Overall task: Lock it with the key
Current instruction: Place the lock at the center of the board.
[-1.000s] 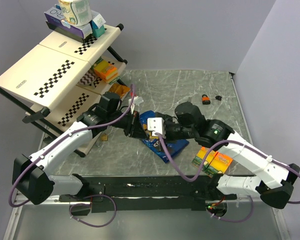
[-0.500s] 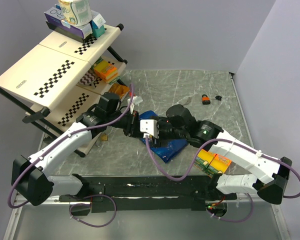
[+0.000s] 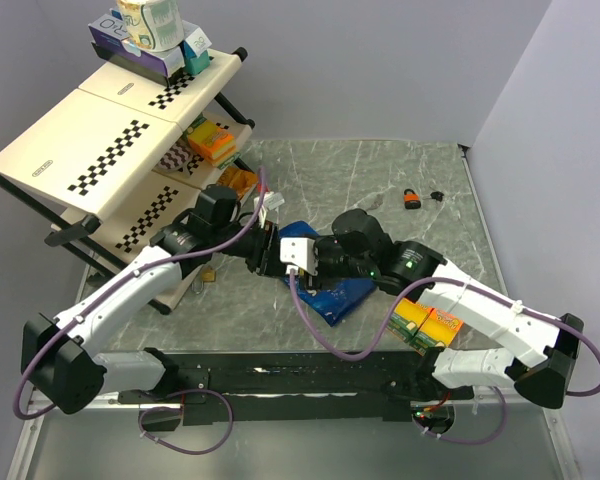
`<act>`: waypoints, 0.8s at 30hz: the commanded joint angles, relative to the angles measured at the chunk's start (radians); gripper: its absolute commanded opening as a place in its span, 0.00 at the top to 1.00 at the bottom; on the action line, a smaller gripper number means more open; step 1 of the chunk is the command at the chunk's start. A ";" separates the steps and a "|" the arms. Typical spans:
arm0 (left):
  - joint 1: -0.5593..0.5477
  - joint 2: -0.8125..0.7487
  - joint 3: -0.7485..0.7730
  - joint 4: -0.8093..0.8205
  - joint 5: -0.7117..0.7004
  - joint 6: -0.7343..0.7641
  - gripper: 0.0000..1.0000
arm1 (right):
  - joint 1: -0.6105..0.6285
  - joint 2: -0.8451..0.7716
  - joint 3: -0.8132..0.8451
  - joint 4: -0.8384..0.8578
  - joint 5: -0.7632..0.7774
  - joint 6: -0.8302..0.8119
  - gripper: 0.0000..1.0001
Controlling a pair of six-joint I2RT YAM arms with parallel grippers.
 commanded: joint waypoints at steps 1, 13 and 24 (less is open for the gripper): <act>0.008 -0.041 0.050 0.012 -0.007 0.055 0.58 | -0.036 -0.012 0.042 0.041 -0.020 0.055 0.67; 0.047 -0.207 0.048 0.072 -0.256 0.290 0.01 | -0.487 0.226 0.165 -0.009 -0.191 0.373 0.73; 0.061 -0.222 0.018 0.075 -0.265 0.303 0.04 | -0.622 0.661 0.421 0.073 0.013 0.643 0.75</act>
